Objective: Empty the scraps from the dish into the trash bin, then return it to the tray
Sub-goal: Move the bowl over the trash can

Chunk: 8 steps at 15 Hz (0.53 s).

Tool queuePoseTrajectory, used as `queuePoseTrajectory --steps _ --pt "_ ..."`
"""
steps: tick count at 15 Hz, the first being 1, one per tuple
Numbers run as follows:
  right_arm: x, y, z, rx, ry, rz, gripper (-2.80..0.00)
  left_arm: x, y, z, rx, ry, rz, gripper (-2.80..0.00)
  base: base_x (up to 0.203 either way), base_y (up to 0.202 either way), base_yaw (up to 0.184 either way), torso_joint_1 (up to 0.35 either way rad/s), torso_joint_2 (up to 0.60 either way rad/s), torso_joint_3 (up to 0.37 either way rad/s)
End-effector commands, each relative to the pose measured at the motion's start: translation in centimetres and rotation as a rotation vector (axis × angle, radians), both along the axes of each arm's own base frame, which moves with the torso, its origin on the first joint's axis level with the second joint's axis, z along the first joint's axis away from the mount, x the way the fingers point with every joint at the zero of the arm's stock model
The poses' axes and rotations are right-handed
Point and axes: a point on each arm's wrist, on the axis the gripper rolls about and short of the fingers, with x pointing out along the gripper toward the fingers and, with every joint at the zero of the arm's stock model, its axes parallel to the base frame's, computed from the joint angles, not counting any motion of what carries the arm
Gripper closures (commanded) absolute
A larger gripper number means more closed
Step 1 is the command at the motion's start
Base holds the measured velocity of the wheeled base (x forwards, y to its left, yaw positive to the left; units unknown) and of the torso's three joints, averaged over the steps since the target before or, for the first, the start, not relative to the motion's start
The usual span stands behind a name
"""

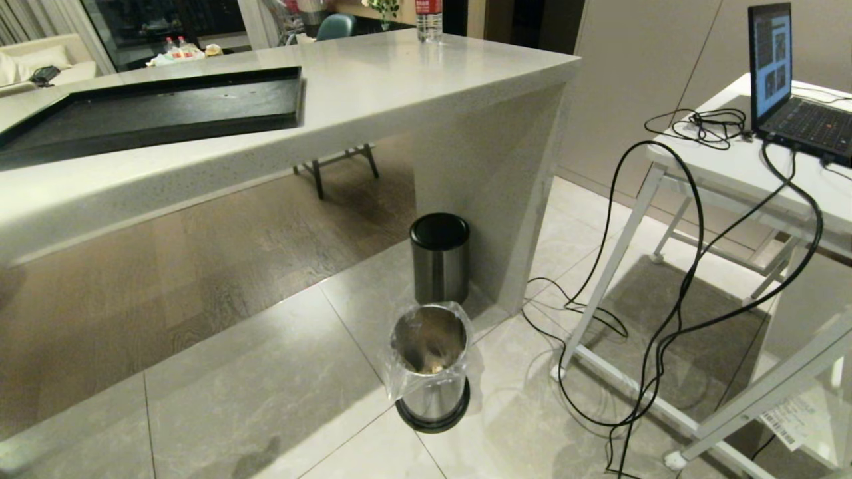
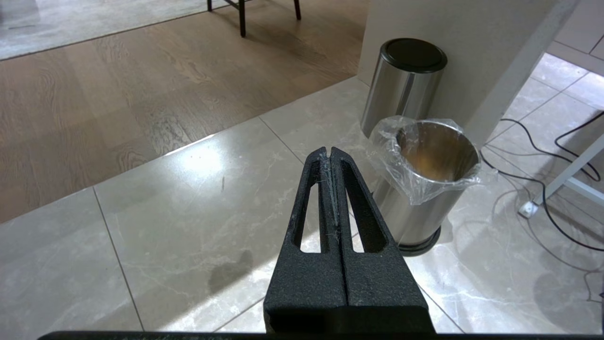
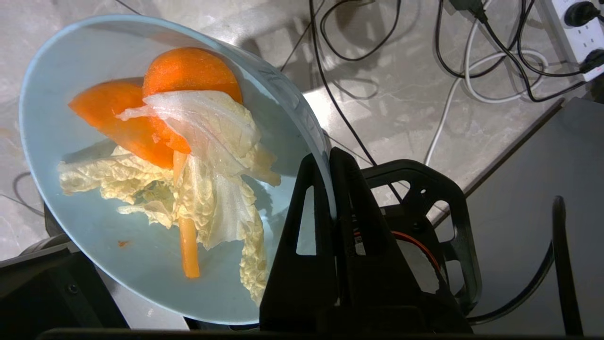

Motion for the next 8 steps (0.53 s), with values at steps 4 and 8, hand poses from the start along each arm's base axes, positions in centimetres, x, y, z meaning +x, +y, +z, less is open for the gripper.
queuePoseTrajectory --steps 4,8 --pt "-0.02 -0.01 -0.04 -0.001 0.001 -0.003 0.00 0.01 0.00 0.01 -0.001 0.001 0.001 0.00 0.000 0.000 0.000 0.000 0.00 0.000" --pt "0.00 0.00 -0.04 -0.001 0.002 -0.004 0.00 0.01 0.00 0.01 -0.002 0.000 0.001 0.00 0.000 0.000 0.000 0.000 0.00 0.000"
